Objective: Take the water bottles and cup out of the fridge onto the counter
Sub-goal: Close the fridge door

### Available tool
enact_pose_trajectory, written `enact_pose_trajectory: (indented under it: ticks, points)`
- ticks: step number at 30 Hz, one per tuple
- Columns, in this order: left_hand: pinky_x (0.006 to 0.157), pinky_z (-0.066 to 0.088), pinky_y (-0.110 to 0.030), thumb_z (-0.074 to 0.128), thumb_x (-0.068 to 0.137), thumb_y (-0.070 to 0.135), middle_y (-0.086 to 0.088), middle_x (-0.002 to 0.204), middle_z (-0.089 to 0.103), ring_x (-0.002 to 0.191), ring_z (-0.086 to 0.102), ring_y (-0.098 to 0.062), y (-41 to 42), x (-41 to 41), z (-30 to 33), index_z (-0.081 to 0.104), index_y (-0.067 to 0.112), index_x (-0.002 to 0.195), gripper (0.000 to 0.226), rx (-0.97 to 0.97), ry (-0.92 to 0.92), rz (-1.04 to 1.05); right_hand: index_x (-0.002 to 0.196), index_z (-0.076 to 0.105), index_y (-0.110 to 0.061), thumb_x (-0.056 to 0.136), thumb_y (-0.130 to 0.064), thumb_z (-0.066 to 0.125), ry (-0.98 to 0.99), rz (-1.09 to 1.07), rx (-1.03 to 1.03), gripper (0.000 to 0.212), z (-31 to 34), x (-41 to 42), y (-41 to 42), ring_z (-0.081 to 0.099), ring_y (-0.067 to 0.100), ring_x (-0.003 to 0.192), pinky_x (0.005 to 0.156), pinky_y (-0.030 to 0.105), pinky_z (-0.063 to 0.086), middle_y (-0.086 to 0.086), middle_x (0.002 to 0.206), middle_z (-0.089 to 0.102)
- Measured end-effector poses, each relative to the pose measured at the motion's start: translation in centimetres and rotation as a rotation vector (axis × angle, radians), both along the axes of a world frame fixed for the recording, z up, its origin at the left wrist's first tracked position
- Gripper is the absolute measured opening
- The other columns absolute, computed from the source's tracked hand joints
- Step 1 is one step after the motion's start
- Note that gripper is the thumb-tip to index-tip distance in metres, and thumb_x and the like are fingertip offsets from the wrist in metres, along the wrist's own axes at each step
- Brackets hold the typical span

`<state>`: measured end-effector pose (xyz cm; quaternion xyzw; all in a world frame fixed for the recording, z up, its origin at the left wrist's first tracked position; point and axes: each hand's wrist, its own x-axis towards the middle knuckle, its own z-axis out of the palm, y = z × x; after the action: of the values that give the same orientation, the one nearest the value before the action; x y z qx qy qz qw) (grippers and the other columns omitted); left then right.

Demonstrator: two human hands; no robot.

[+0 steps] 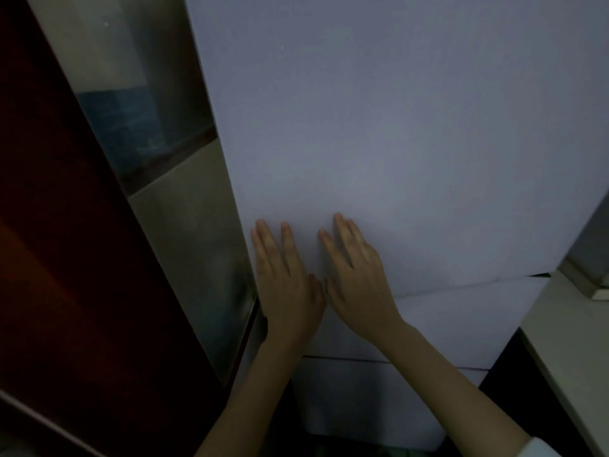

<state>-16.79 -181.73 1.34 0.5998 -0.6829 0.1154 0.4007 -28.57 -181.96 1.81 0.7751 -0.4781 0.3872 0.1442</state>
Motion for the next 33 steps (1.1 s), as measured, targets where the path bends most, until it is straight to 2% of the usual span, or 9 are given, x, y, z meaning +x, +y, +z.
enact_pose_trajectory:
  ticks: [5, 12, 15, 27, 31, 33]
  points:
    - [0.115, -0.015, -0.030, 0.055, 0.065, 0.017, -0.026, 0.150, -0.002, 0.141, -0.004, -0.037, -0.6, -0.4, 0.1, 0.010, -0.003, 0.145, 0.093, -0.017, 0.016, 0.027, 0.137, 0.039, -0.007, 0.079, -0.015, 0.046, 0.026, 0.000, -0.005, 0.059, 0.1, -0.2, -0.3, 0.025, 0.032, 0.137, 0.105, 0.041, 0.032, 0.022, 0.148, 0.033]
    - [0.114, -0.018, -0.027, 0.055, 0.068, 0.015, -0.025, 0.150, -0.007, 0.141, -0.009, -0.034, -1.6, -0.2, 0.1, 0.009, -0.003, 0.145, 0.092, -0.019, 0.032, 0.002, 0.133, 0.046, -0.006, 0.083, -0.019, 0.041, 0.046, -0.006, -0.011, 0.052, 0.2, -0.1, -0.9, 0.027, 0.032, 0.137, 0.103, 0.043, 0.037, 0.024, 0.147, 0.035]
    - [0.113, -0.019, -0.025, 0.053, 0.069, 0.016, -0.023, 0.150, -0.009, 0.141, -0.014, -0.027, -2.0, -0.3, 0.2, 0.005, 0.002, 0.146, 0.092, -0.027, 0.053, -0.004, 0.134, 0.045, -0.007, 0.082, -0.017, 0.043, 0.052, -0.010, -0.012, 0.053, 0.1, -0.2, -1.3, 0.027, 0.032, 0.137, 0.103, 0.044, 0.037, 0.023, 0.147, 0.034]
    - [0.114, -0.016, -0.021, 0.060, 0.066, -0.003, -0.030, 0.152, -0.001, 0.142, -0.006, -0.032, -4.9, -0.3, 0.3, 0.011, -0.004, 0.145, 0.093, -0.034, 0.139, -0.053, 0.133, 0.048, -0.006, 0.080, -0.018, 0.038, 0.068, -0.033, 0.005, 0.055, 0.6, 0.1, -3.4, 0.039, 0.036, 0.133, 0.098, 0.044, 0.041, 0.023, 0.145, 0.039]
    - [0.116, -0.012, -0.025, 0.062, 0.067, 0.002, -0.030, 0.153, 0.001, 0.143, -0.004, -0.033, -6.1, 0.1, 0.4, 0.011, -0.001, 0.146, 0.094, -0.024, 0.117, -0.065, 0.137, 0.042, -0.008, 0.075, -0.015, 0.041, 0.110, -0.064, 0.044, 0.062, 0.4, 0.1, -4.6, 0.036, 0.033, 0.135, 0.099, 0.046, 0.041, 0.020, 0.147, 0.036]
    - [0.117, -0.006, -0.031, 0.062, 0.071, 0.007, -0.027, 0.154, 0.000, 0.144, -0.003, -0.033, -6.7, 0.5, 0.8, 0.005, 0.006, 0.148, 0.096, -0.002, 0.089, -0.075, 0.138, 0.039, -0.009, 0.072, -0.011, 0.052, 0.142, -0.085, 0.072, 0.067, 0.4, 0.2, -5.5, 0.036, 0.035, 0.135, 0.099, 0.049, 0.042, 0.020, 0.148, 0.036]
